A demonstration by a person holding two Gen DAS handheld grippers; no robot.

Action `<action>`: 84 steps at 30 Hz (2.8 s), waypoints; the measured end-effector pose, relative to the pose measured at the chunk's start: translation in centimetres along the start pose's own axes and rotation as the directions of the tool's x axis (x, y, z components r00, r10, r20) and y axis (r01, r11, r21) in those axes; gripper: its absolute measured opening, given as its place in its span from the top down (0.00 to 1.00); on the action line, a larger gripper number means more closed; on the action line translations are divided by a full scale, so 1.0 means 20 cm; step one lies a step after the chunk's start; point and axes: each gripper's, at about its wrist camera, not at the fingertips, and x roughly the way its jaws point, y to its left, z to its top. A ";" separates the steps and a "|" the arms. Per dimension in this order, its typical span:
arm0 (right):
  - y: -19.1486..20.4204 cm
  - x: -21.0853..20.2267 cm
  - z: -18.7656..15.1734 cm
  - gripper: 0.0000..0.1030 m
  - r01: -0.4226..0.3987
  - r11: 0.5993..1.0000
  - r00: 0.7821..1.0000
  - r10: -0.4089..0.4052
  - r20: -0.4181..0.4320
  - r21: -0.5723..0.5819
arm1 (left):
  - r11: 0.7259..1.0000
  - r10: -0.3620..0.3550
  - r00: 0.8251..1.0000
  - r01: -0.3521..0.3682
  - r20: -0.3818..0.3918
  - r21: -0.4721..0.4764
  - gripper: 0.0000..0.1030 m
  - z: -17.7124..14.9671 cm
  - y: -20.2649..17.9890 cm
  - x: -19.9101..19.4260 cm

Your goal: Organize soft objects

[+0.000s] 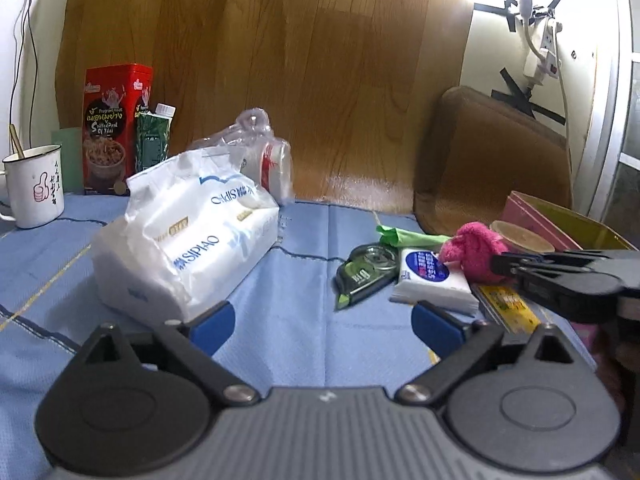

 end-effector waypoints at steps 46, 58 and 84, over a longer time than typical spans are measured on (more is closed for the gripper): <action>0.00 -0.58 -0.40 0.49 -0.331 0.918 0.943 0.331 0.036 0.219 | 0.992 0.125 0.983 -0.123 -0.131 0.024 0.02 -0.02 -0.03 0.08; -0.01 -0.56 -0.41 0.48 -0.336 0.911 0.940 0.341 0.022 0.239 | 0.993 0.114 0.980 -0.115 -0.165 0.000 0.01 -0.02 -0.01 0.10; 0.13 -0.54 -0.30 0.33 -0.372 0.926 0.928 0.373 -0.015 0.057 | 0.924 -0.380 0.912 0.381 -0.156 -0.019 0.11 0.01 -0.13 -0.17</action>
